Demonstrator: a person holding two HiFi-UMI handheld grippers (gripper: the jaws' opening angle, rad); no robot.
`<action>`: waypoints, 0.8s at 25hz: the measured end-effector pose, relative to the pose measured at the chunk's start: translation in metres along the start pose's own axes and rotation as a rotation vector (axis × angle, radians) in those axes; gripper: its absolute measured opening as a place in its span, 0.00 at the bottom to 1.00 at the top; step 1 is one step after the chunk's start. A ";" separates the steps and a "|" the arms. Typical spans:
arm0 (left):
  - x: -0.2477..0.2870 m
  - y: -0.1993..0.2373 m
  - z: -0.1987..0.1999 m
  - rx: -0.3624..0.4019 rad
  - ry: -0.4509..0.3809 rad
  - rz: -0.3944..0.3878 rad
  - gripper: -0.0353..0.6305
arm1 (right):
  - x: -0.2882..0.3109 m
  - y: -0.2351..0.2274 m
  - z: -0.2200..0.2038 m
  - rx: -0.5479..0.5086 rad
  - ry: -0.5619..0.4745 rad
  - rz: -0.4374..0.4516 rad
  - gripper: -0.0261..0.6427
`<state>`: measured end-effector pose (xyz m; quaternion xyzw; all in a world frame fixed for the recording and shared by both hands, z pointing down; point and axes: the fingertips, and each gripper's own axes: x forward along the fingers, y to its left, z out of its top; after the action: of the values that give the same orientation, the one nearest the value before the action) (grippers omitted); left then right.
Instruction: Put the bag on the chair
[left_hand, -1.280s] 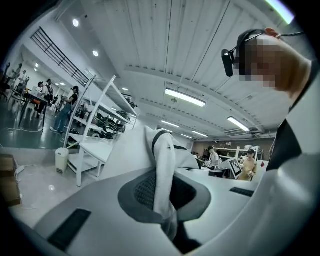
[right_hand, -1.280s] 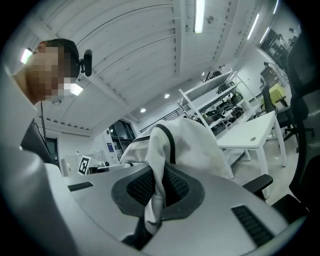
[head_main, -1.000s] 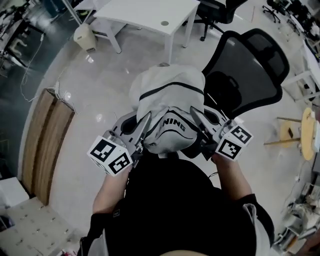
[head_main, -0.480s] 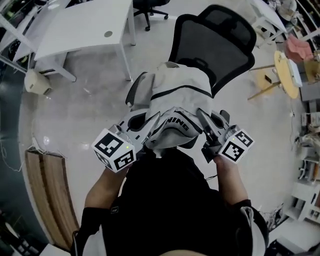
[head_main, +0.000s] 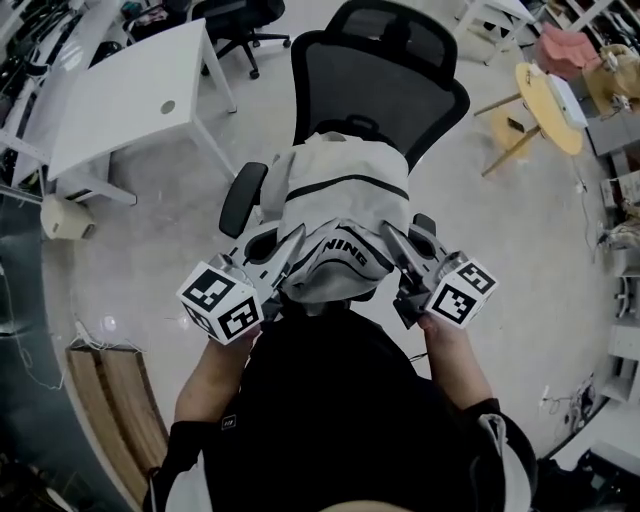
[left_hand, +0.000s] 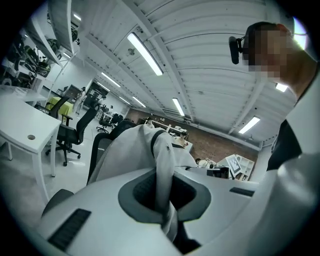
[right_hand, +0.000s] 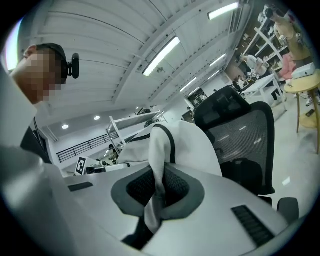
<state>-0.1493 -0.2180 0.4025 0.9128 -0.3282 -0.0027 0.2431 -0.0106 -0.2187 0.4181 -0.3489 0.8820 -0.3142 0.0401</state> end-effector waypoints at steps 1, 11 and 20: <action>0.009 -0.003 0.002 -0.002 -0.006 0.017 0.09 | -0.005 -0.005 0.005 -0.004 0.008 0.014 0.09; 0.079 0.027 0.021 -0.077 -0.046 0.075 0.09 | 0.022 -0.076 0.061 -0.063 0.075 -0.007 0.09; 0.124 0.144 0.031 -0.090 -0.038 0.138 0.09 | 0.123 -0.141 0.073 -0.078 0.070 -0.025 0.09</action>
<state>-0.1434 -0.4025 0.4585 0.8759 -0.3945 -0.0181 0.2771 0.0011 -0.4151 0.4603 -0.3498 0.8900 -0.2923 -0.0082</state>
